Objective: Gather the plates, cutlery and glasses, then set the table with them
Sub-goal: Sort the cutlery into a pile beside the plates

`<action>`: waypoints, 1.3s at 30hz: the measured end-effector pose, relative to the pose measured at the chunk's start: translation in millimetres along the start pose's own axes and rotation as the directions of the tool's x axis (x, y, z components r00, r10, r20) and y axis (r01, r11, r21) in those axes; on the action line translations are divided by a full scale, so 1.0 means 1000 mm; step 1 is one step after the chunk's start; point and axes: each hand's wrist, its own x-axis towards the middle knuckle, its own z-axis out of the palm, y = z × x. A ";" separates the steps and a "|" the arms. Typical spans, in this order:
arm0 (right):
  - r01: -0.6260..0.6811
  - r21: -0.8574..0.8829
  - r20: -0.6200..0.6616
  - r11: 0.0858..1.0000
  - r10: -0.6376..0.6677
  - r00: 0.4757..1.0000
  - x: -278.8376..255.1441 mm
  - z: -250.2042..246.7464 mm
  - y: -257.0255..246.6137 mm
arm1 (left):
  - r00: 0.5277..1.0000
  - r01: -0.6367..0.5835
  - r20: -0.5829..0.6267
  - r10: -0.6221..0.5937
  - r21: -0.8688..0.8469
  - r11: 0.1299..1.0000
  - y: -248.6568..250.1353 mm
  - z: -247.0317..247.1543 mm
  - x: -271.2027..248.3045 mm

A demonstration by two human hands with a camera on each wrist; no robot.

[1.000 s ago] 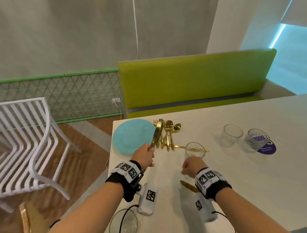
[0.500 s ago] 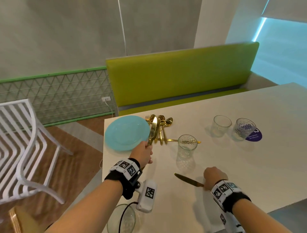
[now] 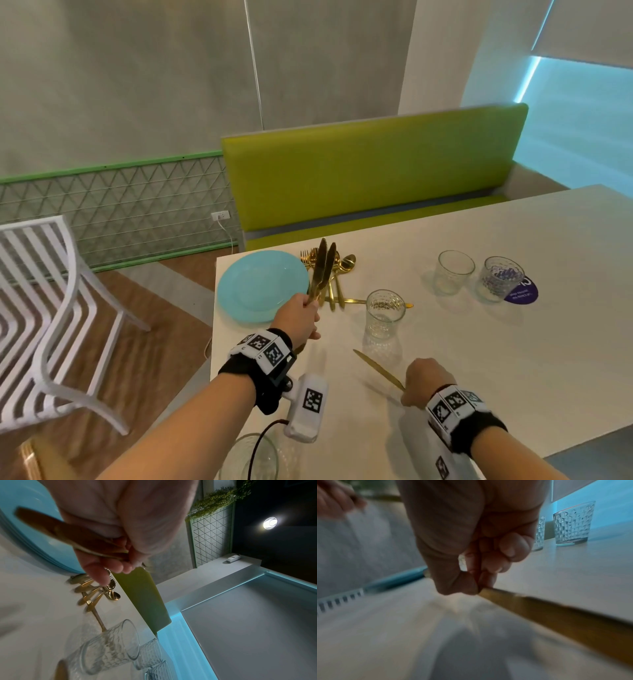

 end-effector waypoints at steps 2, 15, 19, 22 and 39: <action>0.109 0.154 -0.013 0.982 -0.109 0.994 -0.001 -0.023 -0.011 | 1.000 -0.022 0.000 0.022 -0.068 0.997 0.006 -0.001 0.002; 0.413 0.778 -0.311 0.473 -0.281 0.908 0.027 -0.179 -0.065 | 0.987 -0.103 0.095 0.132 -0.262 0.960 0.081 0.023 0.024; 0.482 0.682 -0.355 0.550 -0.328 0.876 0.055 -0.194 -0.070 | 0.996 -0.087 0.010 0.092 -0.228 0.970 0.091 0.029 0.049; 0.483 0.353 -0.335 0.801 -0.374 0.865 0.090 -0.203 -0.059 | 0.998 -0.049 -0.049 0.040 -0.215 0.975 0.089 0.026 0.068; 0.476 -0.246 0.181 0.844 -0.442 0.878 0.205 -0.133 -0.052 | 0.966 0.116 -0.192 -0.173 -0.277 0.954 0.053 0.015 0.127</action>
